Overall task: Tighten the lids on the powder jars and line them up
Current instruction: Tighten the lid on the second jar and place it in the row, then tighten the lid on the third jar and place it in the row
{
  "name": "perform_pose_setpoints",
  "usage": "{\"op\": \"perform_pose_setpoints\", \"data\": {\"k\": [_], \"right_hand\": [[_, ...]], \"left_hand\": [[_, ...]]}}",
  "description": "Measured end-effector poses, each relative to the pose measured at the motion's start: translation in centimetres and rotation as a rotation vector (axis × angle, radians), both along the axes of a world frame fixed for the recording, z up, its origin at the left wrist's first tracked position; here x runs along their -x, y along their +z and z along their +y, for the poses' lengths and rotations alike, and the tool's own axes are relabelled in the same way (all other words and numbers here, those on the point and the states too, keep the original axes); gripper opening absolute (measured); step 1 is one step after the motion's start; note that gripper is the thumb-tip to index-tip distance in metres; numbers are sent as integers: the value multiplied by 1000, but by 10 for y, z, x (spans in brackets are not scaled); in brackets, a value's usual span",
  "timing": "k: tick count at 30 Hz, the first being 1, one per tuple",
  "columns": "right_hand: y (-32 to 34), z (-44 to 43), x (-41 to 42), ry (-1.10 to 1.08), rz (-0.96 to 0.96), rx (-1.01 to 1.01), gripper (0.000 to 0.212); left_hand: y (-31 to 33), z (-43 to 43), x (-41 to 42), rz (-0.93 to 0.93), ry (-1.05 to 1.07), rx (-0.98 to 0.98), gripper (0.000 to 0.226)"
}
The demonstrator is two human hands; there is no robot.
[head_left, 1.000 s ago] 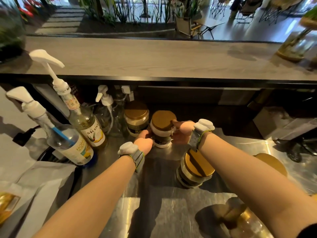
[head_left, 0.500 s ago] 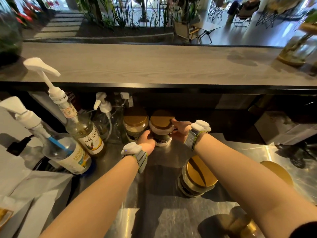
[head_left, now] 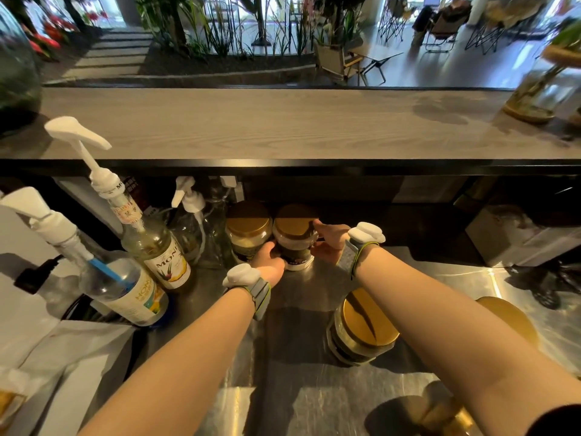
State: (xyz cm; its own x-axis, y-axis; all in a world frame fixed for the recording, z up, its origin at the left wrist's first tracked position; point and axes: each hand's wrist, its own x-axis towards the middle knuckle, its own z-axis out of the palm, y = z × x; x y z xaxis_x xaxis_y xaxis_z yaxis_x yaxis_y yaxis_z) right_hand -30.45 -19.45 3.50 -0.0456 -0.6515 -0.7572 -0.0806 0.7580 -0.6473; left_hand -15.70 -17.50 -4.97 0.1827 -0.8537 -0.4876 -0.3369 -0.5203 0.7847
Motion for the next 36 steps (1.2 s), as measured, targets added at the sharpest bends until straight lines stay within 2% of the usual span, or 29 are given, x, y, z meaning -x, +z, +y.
{"op": "perform_pose_setpoints", "data": {"k": [3,6,10,13,15,17,20,22,26,31,36], "right_hand": [[3,-1,1,-91,45,-43,42],[13,14,6,-35,92,51,36],[20,40,21,-52,23,209,27],[27,62,35,-65,61,291,21],[37,80,45,-13,104,333,27],[44,98,56,86,182,379,31],[45,120,73,309,491,500,31],[41,134,81,402,613,538,36],[31,154,90,577,693,560,56],[22,173,96,776,712,599,72],[14,169,106,805,732,631,71]], "left_hand": [[9,4,4,-52,-39,-5,62],[33,17,6,-195,-145,13,32],[55,48,12,-210,-154,137,50],[62,69,19,-150,-146,173,48],[63,84,23,-86,-158,145,50],[62,99,27,-106,-237,124,56],[59,121,35,-187,-323,120,60],[54,133,43,-216,-367,104,60],[43,152,55,-178,-431,19,63],[28,169,72,-227,-476,65,64],[20,173,88,-240,-419,91,66]]}}
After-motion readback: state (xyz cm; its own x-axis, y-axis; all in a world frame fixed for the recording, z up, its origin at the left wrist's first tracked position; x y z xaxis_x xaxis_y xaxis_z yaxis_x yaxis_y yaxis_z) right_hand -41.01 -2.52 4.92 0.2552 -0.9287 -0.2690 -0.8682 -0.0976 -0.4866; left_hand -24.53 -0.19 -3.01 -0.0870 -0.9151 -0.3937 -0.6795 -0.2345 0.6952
